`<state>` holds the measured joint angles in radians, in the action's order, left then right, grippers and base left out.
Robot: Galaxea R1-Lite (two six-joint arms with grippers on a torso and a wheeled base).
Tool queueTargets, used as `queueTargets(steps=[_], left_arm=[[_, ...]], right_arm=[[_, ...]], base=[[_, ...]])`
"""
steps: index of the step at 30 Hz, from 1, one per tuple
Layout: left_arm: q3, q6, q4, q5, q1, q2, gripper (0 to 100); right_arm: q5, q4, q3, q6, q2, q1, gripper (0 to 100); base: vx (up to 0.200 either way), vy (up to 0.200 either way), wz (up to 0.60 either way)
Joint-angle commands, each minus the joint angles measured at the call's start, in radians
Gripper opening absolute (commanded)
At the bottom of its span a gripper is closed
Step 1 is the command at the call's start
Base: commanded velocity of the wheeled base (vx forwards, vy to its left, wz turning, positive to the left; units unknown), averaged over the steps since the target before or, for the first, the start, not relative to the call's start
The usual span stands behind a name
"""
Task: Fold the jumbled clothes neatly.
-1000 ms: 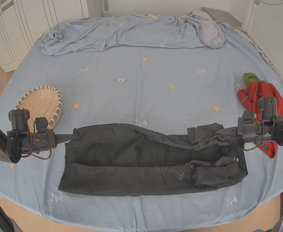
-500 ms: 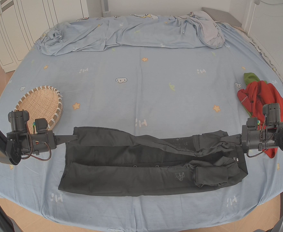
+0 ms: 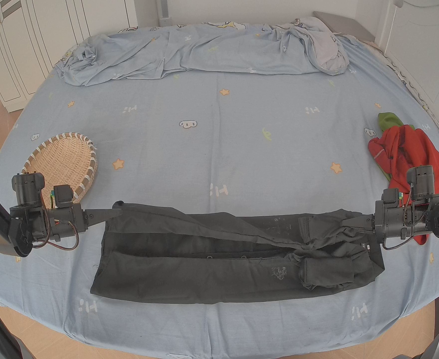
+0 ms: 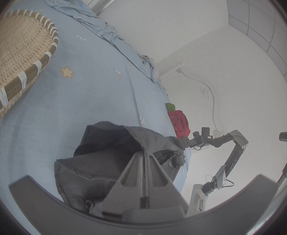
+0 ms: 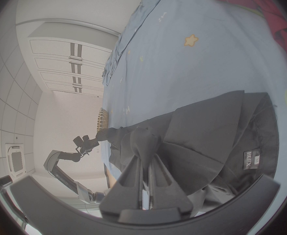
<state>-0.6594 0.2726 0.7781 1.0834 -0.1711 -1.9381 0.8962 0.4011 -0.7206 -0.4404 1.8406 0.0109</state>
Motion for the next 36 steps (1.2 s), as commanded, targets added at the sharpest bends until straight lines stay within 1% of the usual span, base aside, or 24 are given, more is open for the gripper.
queueTargets(steps=[1, 2, 3, 4, 7, 8, 9, 12, 14, 15, 17, 18, 22, 26, 30, 31, 36], left_arm=[[-0.019, 0.007, 0.000, 0.000, -0.036, 0.014, 100], [-0.019, 0.007, 0.000, 0.000, -0.036, 0.014, 100], [-0.032, 0.020, -0.002, 0.001, -0.057, 0.047, 100], [-0.045, 0.042, -0.002, 0.004, -0.062, 0.065, 100], [-0.069, 0.154, -0.002, 0.036, -0.053, 0.131, 100], [-0.075, 0.234, -0.002, 0.073, -0.025, 0.171, 100], [-0.078, 0.267, -0.002, 0.085, 0.004, 0.185, 100], [-0.080, 0.330, -0.002, 0.096, 0.105, 0.192, 100], [-0.082, 0.349, -0.003, 0.096, 0.193, 0.165, 100], [-0.082, 0.350, -0.003, 0.096, 0.222, 0.134, 100], [-0.088, 0.350, -0.002, 0.095, 0.275, 0.056, 100], [-0.111, 0.350, -0.002, 0.095, 0.320, -0.021, 100], [-0.164, 0.353, -0.002, 0.093, 0.370, -0.150, 100], [-0.184, 0.350, -0.005, 0.081, 0.378, -0.208, 100], [-0.172, 0.346, -0.006, 0.070, 0.355, -0.217, 100], [-0.167, 0.343, -0.005, 0.069, 0.312, -0.225, 100], [-0.157, 0.340, -0.005, 0.069, 0.252, -0.228, 100]], right_arm=[[0.001, 0.001, 0.012, 0.000, 0.005, 0.000, 0], [0.001, 0.001, 0.012, 0.000, 0.005, 0.000, 0], [0.001, 0.001, 0.018, 0.002, 0.006, 0.000, 0], [0.001, 0.002, 0.024, 0.003, 0.008, 0.001, 0], [0.003, 0.004, 0.026, 0.003, 0.011, 0.009, 0], [0.003, 0.004, 0.026, 0.003, 0.009, 0.009, 0], [0.003, 0.004, 0.027, 0.003, 0.008, 0.009, 0], [0.003, 0.002, 0.029, 0.014, 0.009, 0.014, 0], [0.003, 0.002, 0.032, 0.020, 0.011, 0.014, 0], [0.003, 0.002, 0.032, 0.022, 0.011, 0.014, 0], [0.003, 0.002, 0.032, 0.022, 0.009, 0.015, 0], [0.003, 0.002, 0.032, 0.023, 0.009, 0.015, 0], [0.003, 0.002, 0.030, 0.023, 0.009, 0.024, 0], [0.004, 0.002, 0.029, 0.023, 0.008, 0.026, 0], [0.004, 0.002, 0.027, 0.023, 0.009, 0.026, 0], [0.004, 0.002, 0.027, 0.023, 0.009, 0.026, 0], [0.004, 0.002, 0.032, 0.023, 0.006, 0.026, 0]], base=[[0.000, 0.000, 0.00], [0.000, 0.000, 0.00], [0.000, 0.000, 0.00], [0.000, 0.000, 0.00], [0.000, 0.000, 0.00], [0.000, 0.000, 0.00], [0.000, 0.000, 0.00], [0.000, 0.000, 0.00], [0.000, 0.000, 0.00], [0.000, 0.000, 0.00], [0.000, 0.000, 0.00], [0.000, 0.000, 0.00], [0.000, 0.000, 0.00], [0.000, 0.000, 0.00], [0.000, 0.000, 0.00], [0.000, 0.000, 0.00], [0.000, 0.000, 0.00]])
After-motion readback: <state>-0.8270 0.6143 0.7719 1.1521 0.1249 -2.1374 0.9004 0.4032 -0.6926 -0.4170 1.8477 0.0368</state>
